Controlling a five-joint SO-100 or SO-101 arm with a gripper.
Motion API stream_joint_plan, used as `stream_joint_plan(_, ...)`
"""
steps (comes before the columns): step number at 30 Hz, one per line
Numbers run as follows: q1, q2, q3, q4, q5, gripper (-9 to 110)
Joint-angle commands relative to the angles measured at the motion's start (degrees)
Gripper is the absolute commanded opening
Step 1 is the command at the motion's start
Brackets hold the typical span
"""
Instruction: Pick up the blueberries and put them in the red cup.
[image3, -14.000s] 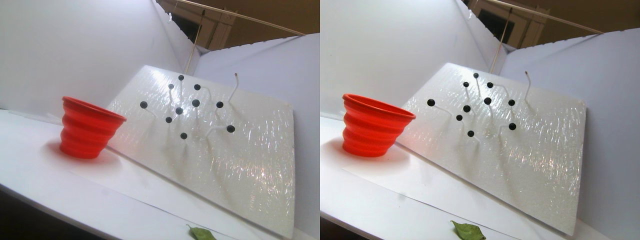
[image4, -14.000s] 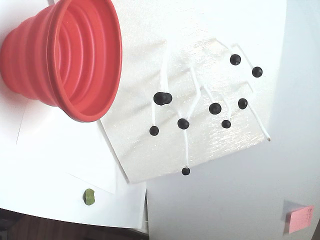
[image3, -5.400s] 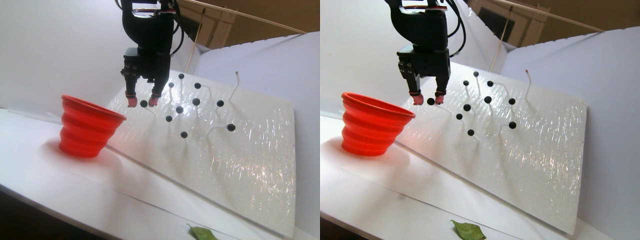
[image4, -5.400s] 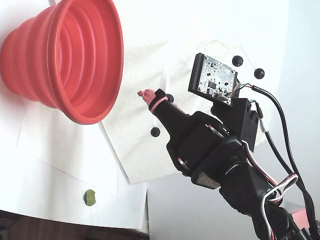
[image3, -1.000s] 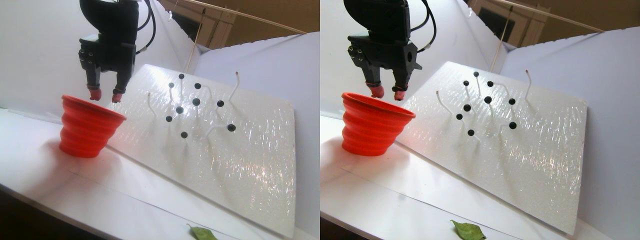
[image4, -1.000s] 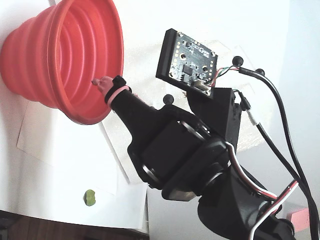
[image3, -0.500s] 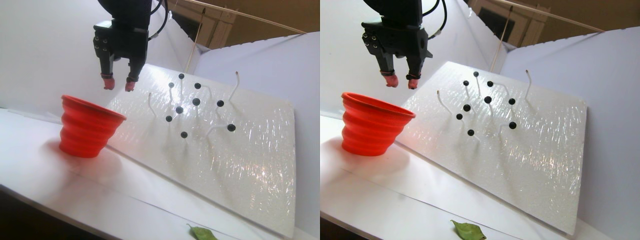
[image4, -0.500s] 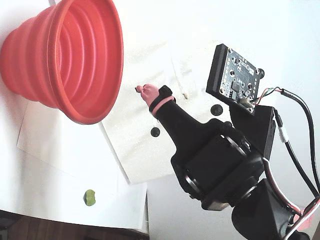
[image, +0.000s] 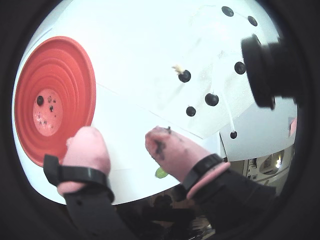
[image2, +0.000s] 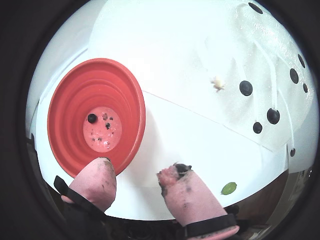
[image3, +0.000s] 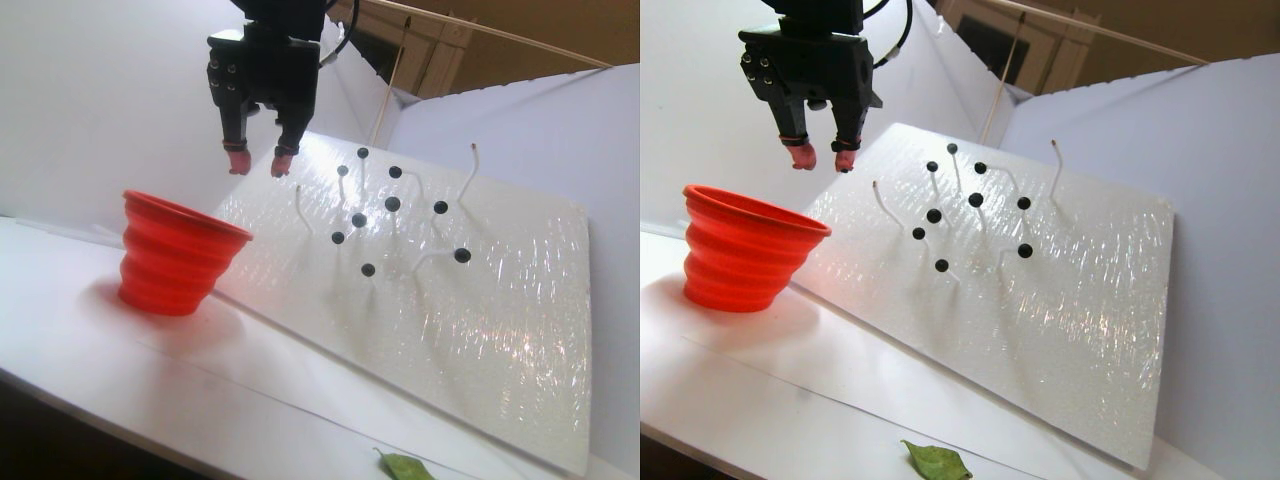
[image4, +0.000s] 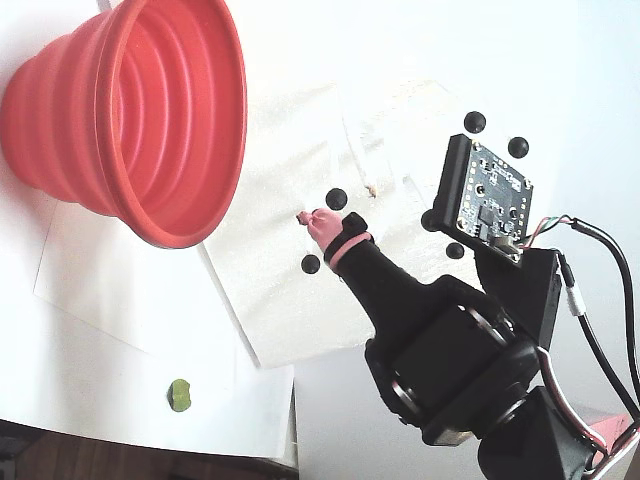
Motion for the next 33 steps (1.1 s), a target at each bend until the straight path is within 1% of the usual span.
stream_joint_plan(1, 3.7, 7.1, -0.4, 0.4, -0.7, 17)
stream_joint_plan(22, 9.1, 18.7, 7.1, 3.6, -1.9, 17)
stream_joint_plan(33, 12.9, 18.3, 6.2, 3.7, -1.6, 17)
